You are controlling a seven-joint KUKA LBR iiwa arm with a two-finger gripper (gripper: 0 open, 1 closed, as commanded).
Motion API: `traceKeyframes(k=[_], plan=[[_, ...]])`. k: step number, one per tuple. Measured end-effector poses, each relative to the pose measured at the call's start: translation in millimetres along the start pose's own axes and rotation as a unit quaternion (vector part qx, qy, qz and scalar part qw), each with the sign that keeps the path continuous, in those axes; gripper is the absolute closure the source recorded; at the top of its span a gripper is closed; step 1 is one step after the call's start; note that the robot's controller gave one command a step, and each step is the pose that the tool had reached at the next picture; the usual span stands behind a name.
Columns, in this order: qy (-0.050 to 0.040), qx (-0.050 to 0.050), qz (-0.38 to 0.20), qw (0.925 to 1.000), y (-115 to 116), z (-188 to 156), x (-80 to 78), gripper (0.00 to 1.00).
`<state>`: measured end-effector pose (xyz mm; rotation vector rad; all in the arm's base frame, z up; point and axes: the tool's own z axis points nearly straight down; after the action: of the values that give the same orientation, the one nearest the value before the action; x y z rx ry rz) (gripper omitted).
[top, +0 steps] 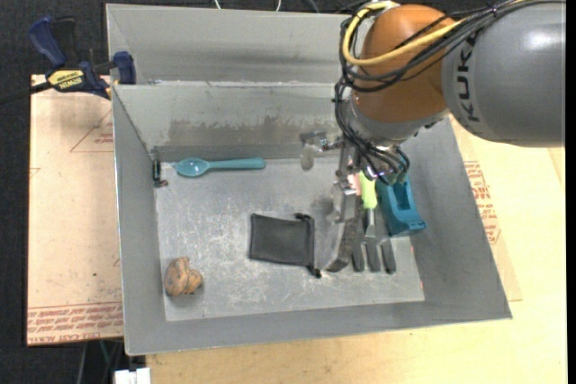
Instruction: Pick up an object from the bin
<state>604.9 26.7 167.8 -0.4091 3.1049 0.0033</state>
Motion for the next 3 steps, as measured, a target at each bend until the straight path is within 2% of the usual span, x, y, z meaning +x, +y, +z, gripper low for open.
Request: traceKeyframes(k=[1, 2, 3], plan=[[-0.0013, 0.001, -0.038, 0.9993, 45.1, 39.3, 3.9, 0.00], [-0.0012, -0.001, -0.097, 0.9953, 61.0, 54.9, 9.3, 0.00], [0.0017, -0.002, -0.077, 0.9970, 68.0, 8.5, 18.4, 0.00]])
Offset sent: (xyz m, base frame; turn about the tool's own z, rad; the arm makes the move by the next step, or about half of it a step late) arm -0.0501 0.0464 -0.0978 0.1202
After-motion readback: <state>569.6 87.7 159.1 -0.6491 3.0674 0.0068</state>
